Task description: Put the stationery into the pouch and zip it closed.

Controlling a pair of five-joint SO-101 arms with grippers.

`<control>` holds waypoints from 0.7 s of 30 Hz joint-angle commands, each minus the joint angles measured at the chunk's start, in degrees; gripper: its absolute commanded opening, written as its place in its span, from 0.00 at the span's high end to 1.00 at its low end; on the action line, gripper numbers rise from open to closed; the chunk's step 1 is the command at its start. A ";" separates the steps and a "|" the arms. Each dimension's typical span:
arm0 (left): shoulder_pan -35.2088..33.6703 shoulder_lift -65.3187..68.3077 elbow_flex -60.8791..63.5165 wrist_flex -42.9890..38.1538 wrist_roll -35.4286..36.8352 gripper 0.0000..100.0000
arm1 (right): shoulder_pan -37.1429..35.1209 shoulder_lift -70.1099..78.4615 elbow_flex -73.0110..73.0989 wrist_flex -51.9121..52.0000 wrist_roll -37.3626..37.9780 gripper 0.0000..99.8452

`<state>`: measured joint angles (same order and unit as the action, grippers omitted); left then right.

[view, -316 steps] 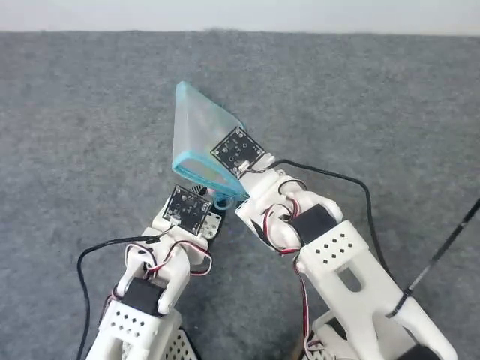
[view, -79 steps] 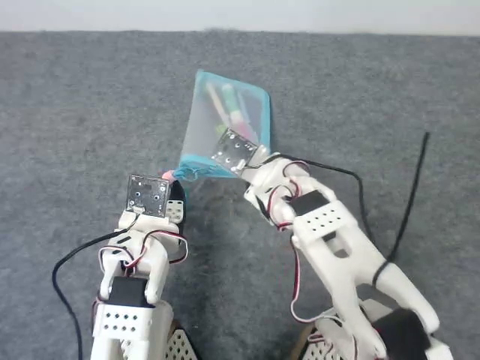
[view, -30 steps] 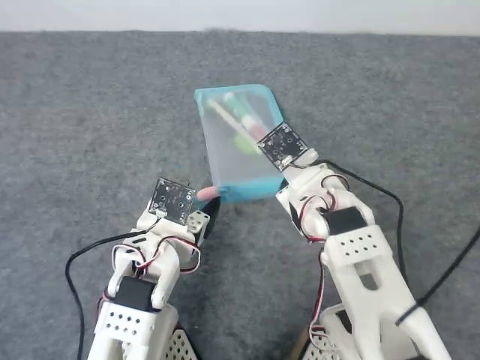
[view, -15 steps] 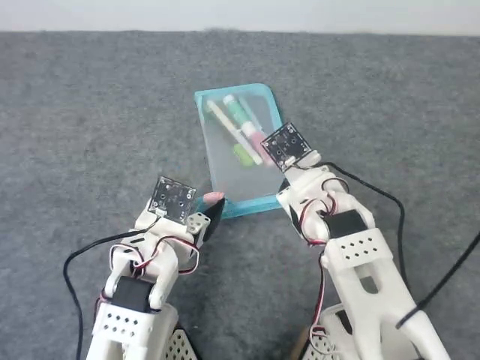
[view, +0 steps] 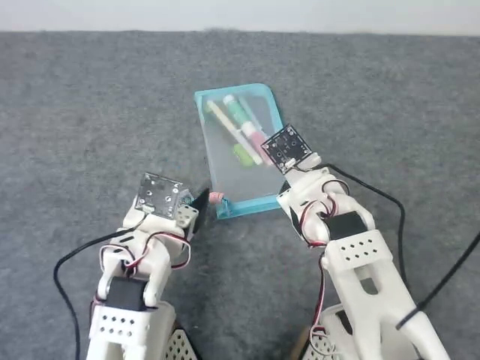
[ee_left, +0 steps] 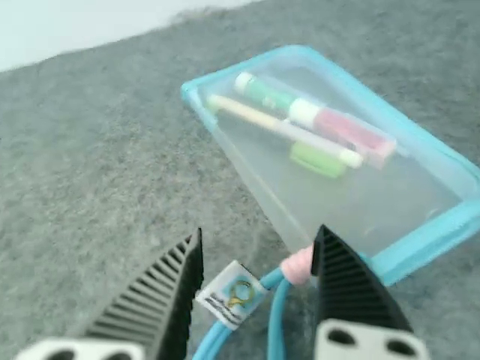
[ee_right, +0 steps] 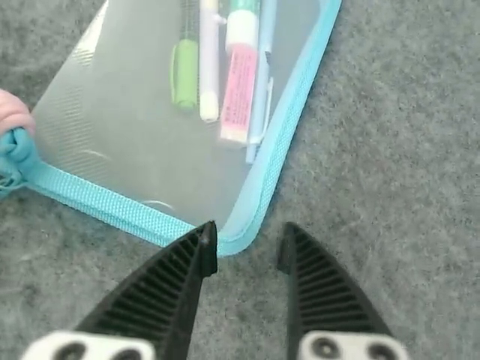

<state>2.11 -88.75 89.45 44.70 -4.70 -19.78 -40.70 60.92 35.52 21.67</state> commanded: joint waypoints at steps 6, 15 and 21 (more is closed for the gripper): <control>-2.20 -8.09 -3.38 2.99 1.58 0.80 | 1.01 -2.42 -0.44 1.80 -1.05 0.99; -2.02 -14.15 0.48 2.46 1.67 0.80 | 5.58 -13.05 3.52 1.80 -7.21 0.99; -1.67 -14.15 6.55 -5.89 1.49 0.80 | 5.58 -25.98 13.01 1.63 -7.12 0.99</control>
<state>0.18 -102.99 94.46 45.41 -3.91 -14.86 -57.67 70.15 37.27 15.69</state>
